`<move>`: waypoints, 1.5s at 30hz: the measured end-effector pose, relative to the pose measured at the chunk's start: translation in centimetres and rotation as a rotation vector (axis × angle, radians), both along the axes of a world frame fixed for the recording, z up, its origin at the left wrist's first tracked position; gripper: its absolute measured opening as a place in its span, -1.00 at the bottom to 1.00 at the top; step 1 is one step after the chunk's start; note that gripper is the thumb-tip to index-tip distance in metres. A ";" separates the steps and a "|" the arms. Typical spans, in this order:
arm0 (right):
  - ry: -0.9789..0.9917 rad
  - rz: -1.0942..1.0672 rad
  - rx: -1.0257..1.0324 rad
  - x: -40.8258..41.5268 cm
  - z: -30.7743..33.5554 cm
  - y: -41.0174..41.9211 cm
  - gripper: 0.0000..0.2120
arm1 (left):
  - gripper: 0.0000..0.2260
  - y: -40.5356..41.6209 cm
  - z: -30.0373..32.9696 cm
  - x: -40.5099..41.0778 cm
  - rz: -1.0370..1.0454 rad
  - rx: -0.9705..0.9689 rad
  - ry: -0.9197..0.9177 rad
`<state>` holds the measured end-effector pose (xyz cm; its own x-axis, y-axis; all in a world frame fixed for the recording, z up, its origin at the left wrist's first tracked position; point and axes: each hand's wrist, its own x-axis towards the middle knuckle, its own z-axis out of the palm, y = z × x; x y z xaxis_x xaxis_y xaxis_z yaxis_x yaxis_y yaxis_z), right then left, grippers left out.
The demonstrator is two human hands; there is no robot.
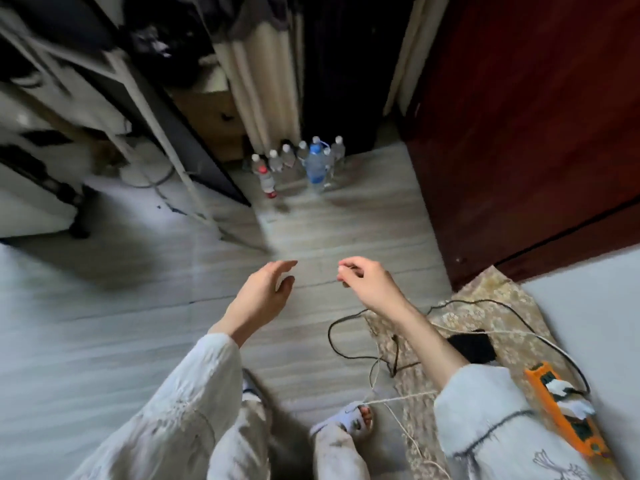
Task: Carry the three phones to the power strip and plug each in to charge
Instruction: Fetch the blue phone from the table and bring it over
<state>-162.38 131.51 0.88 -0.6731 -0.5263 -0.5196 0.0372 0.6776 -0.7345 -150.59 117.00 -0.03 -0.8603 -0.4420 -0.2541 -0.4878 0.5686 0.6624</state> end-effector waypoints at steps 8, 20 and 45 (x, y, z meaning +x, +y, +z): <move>0.090 0.388 -0.035 8.6 6.7 -22.7 -0.75 | -0.75 -17.5 4.5 12.4 0.322 0.019 0.105; 0.139 0.983 -0.146 23.8 11.0 -50.2 -0.76 | -0.79 -36.8 8.1 30.3 0.889 -0.008 0.166; 0.105 1.711 -0.265 64.8 9.4 -92.1 -0.76 | -0.75 -65.5 8.4 66.5 1.611 -0.042 0.094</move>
<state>-97.59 39.39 10.23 0.6693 -0.6786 -0.3025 -0.5872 -0.2337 -0.7750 -84.13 51.52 8.34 0.4700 -0.8608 -0.1953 -0.5263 -0.4509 0.7209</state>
